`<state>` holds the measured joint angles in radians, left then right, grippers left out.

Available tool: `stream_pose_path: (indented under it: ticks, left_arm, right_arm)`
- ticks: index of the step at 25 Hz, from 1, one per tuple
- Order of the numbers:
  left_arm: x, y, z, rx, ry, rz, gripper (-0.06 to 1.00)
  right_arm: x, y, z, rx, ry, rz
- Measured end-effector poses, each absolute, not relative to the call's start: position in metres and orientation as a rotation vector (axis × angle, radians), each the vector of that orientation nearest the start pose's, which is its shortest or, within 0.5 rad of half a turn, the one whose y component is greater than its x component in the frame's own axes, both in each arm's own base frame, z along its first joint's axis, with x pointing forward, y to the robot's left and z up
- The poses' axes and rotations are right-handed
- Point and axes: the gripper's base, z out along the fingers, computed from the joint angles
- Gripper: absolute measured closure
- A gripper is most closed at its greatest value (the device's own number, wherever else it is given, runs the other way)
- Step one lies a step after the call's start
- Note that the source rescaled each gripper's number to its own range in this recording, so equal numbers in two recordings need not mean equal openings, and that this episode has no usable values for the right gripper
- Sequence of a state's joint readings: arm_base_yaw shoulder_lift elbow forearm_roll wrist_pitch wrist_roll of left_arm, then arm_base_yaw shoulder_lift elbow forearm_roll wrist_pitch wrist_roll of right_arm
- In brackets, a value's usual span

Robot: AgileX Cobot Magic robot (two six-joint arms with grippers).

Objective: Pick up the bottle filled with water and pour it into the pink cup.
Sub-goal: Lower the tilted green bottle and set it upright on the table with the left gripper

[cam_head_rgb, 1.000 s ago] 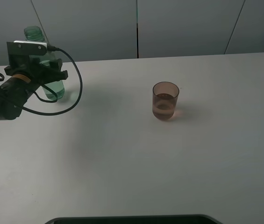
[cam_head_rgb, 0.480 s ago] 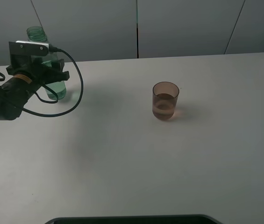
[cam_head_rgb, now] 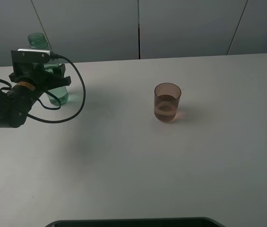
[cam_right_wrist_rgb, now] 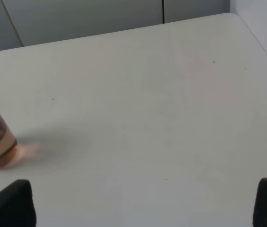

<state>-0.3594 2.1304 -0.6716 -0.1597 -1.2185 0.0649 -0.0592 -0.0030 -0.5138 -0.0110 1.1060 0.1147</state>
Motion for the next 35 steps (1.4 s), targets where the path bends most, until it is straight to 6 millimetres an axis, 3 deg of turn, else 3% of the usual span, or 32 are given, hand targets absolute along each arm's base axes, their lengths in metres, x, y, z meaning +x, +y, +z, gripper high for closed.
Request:
stream_pose_path:
  ticks: [11, 12, 13, 14, 15, 25, 35]
  left_arm:
    - [0.326, -0.108, 0.086, 0.206, 1.714, -0.130, 0.94]
    - [0.326, -0.108, 0.086, 0.206, 1.714, -0.130, 0.85]
    - [0.326, -0.108, 0.086, 0.206, 1.714, -0.130, 0.38]
    - [0.326, -0.108, 0.086, 0.206, 1.717, -0.130, 0.15]
    - [0.325, -0.108, 0.086, 0.207, 1.719, -0.130, 0.07]
    - [0.326, -0.108, 0.090, 0.209, 1.713, -0.134, -0.02]
    - [0.324, -0.108, 0.159, 0.208, 1.604, -0.144, -0.04]
  right_arm:
    - [-0.009, 0.000, 0.277, 0.181, 2.065, 0.021]
    - [-0.009, 0.000, 0.277, 0.181, 2.065, 0.021]
    - [-0.009, 0.000, 0.277, 0.181, 2.065, 0.021]
    - [-0.009, 0.000, 0.277, 0.181, 2.065, 0.021]
    - [-0.009, 0.000, 0.277, 0.181, 2.065, 0.021]
    - [-0.009, 0.000, 0.277, 0.181, 2.065, 0.021]
    - [-0.009, 0.000, 0.277, 0.181, 2.065, 0.021]
